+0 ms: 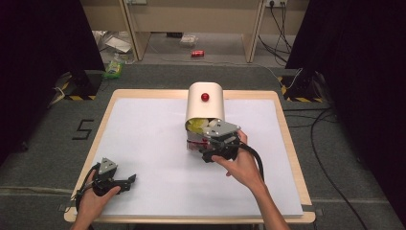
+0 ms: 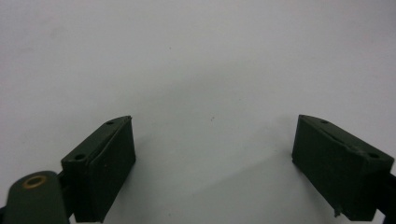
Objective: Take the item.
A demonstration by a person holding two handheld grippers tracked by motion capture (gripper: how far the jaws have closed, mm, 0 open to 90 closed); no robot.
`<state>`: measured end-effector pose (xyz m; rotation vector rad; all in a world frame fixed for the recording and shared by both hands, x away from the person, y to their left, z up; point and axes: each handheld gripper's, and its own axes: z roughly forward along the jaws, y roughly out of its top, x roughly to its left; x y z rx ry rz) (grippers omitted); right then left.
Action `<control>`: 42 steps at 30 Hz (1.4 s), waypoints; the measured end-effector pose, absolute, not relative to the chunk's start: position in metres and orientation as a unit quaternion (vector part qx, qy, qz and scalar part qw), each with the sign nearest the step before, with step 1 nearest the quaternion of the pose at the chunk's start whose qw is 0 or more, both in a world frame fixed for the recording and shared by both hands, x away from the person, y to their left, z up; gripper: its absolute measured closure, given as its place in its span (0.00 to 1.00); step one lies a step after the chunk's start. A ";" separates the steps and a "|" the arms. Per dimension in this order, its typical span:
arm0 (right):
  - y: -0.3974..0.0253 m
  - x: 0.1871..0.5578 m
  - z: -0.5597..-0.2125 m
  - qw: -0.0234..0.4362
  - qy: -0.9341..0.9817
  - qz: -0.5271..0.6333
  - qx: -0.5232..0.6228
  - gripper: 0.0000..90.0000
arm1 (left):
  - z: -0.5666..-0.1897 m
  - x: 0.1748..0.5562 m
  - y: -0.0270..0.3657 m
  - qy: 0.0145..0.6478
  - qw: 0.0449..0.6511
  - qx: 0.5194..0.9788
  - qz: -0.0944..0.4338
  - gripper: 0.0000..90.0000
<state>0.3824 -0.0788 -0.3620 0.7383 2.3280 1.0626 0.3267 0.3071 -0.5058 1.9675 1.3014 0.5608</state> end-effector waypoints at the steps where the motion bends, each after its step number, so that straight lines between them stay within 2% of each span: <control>1: -0.079 0.382 -0.362 0.237 0.849 0.388 0.269 0.21 | -0.506 0.327 0.307 0.503 0.351 0.760 0.217 0.14; 19: -0.085 0.357 -0.361 0.209 0.864 0.382 0.252 0.23 | -0.506 0.327 0.307 0.503 0.351 0.760 0.217 0.14; 42: -0.088 0.332 -0.369 0.204 0.867 0.389 0.236 0.24 | -0.506 0.327 0.307 0.503 0.350 0.760 0.218 0.14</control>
